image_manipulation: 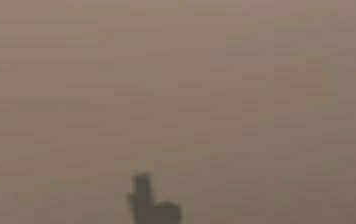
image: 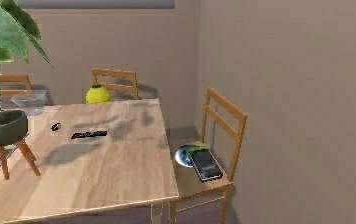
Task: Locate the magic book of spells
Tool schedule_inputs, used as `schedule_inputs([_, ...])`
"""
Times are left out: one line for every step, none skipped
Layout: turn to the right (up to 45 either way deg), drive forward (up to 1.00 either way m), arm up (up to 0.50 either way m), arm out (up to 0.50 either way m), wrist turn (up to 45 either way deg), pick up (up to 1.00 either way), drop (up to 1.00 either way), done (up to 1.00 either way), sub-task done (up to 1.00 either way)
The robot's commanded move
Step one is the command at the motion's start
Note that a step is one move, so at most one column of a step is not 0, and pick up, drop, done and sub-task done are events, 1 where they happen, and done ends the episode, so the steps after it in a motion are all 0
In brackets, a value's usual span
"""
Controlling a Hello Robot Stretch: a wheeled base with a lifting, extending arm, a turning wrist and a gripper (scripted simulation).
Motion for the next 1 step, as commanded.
schedule_inputs([0.0,0.00,0.00,0.00,0.0,0.00,0.00,1.00,0.00])
